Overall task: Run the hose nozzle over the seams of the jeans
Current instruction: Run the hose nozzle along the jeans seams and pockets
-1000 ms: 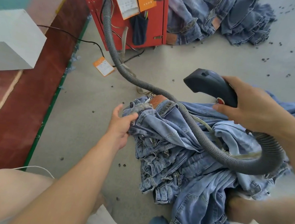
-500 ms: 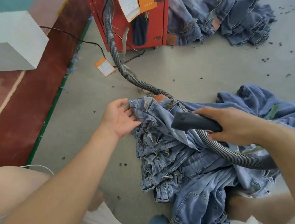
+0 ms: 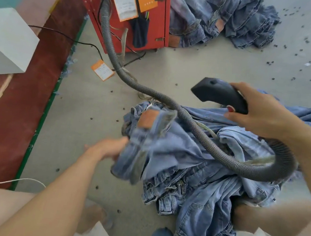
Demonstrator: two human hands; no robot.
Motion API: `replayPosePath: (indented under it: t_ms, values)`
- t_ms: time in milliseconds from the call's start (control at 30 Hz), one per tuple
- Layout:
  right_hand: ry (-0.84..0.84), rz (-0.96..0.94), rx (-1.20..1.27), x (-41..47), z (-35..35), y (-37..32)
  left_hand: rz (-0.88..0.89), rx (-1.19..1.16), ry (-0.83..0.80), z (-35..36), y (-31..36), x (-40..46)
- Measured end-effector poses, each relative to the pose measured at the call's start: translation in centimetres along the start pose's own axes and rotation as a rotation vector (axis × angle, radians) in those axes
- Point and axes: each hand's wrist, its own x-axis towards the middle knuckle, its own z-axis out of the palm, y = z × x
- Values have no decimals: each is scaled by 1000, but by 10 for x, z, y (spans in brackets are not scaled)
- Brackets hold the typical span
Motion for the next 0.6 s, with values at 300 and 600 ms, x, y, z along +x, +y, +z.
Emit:
replayPosePath:
  t_ms: [300,600]
  values:
    - [285,-248,-171,6,-13,-12,-7,-926,-24,46,51,19]
    - [-30,-189,-289,4,6,-7,64,-621,285,35,44,46]
